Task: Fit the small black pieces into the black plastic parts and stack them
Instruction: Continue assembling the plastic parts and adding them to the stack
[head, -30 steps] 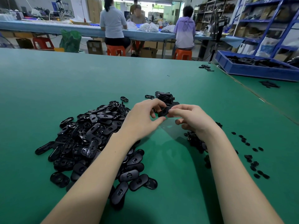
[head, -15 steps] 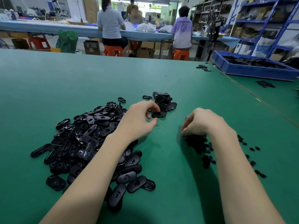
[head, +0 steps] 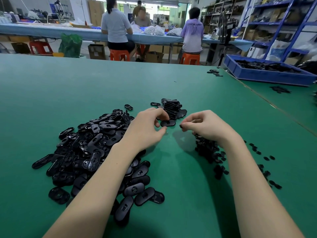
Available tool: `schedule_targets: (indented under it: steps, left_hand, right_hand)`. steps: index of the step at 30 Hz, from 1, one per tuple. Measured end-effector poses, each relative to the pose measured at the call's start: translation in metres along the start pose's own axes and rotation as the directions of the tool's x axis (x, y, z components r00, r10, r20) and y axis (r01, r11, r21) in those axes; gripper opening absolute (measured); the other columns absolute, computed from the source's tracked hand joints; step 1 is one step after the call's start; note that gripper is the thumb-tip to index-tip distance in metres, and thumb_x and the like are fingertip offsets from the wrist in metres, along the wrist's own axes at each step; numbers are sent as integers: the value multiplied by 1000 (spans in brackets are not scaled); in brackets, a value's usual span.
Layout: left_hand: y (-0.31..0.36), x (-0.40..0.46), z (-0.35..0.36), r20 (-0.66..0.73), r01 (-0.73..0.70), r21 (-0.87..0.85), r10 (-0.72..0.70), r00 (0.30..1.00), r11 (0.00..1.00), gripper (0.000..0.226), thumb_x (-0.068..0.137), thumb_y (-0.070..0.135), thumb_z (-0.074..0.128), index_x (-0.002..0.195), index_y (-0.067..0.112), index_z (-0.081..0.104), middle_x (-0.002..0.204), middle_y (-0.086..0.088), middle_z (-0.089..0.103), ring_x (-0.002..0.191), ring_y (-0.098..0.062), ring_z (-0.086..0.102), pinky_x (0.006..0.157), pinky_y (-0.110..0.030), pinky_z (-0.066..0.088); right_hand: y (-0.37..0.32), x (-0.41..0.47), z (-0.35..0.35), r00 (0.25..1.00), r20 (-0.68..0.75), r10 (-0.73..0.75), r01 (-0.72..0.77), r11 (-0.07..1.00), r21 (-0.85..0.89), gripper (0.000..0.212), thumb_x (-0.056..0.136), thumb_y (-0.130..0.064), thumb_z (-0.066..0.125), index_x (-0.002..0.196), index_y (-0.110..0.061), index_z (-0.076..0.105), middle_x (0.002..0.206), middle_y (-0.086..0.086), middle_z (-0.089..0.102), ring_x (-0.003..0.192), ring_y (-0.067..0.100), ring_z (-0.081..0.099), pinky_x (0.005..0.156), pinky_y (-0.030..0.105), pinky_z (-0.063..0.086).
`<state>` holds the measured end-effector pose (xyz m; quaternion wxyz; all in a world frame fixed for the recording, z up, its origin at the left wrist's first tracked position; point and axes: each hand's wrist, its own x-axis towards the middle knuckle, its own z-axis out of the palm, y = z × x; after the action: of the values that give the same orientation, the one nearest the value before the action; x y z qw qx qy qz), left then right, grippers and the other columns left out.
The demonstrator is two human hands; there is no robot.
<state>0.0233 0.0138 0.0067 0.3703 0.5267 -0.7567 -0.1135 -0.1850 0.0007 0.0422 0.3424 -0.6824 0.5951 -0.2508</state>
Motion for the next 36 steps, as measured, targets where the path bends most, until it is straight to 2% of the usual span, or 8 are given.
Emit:
schedule_targets:
  steps: [4,8,11,15,20,25,31,36]
  left_hand:
    - [2,-1,1,6,-31,54,31,1000,998,22,81,19,70,99,31,65,93,14,62,81,-8,60,72,-27,48]
    - [3,-1,1,-8,-55,64,56,998,996,20,81,19,70,99,29,67,93,13,61,82,-9,60,71,-29,49]
    - [4,0,2,-14,-64,47,64,998,997,24,81,18,70,102,29,67,94,14,61,83,-9,59,77,-33,52]
    - [5,0,1,-29,-80,42,81,996,996,37,79,17,70,111,32,59,93,14,62,83,-10,58,78,-37,53]
    - [8,0,0,-33,-96,77,99,995,992,40,78,21,71,111,36,55,92,17,61,83,-7,57,73,-35,53]
    - [10,-1,-2,-44,-125,159,133,990,979,35,79,27,73,108,37,57,91,22,60,84,4,47,76,-34,52]
    - [11,0,-5,-39,-155,223,168,985,962,33,80,29,74,108,37,59,93,22,61,86,5,46,75,-30,49]
    - [12,0,-5,0,-201,280,210,978,939,32,81,29,73,108,35,58,98,21,65,91,-1,51,71,-27,44]
  right_hand:
    - [-6,1,7,999,-14,-31,33,991,129,2,84,-25,77,84,-27,77,75,-12,74,56,4,52,58,23,39]
    - [-9,1,14,1000,-21,-9,12,990,138,8,83,-22,79,79,-28,77,67,-9,67,50,3,48,46,13,35]
    - [-10,1,17,999,-47,0,8,985,172,10,85,-20,79,79,-28,78,65,-7,65,48,3,47,42,9,34]
    - [-11,1,17,997,-75,14,1,979,202,11,86,-20,79,78,-28,78,68,-5,62,50,7,44,41,10,33]
    - [-9,4,19,996,-77,42,-26,981,191,8,81,-27,84,84,-26,77,62,-8,54,42,1,40,47,18,30]
    - [-8,8,23,990,-132,42,-19,984,175,12,79,-27,86,79,-27,74,67,-7,60,44,1,44,41,14,30]
    - [-8,10,21,991,-135,16,8,984,177,14,77,-26,87,79,-28,73,61,-12,63,45,-3,48,40,10,31]
    - [-3,9,22,995,-95,22,-6,987,161,14,77,-31,87,82,-33,74,83,-5,77,62,1,57,57,21,37]
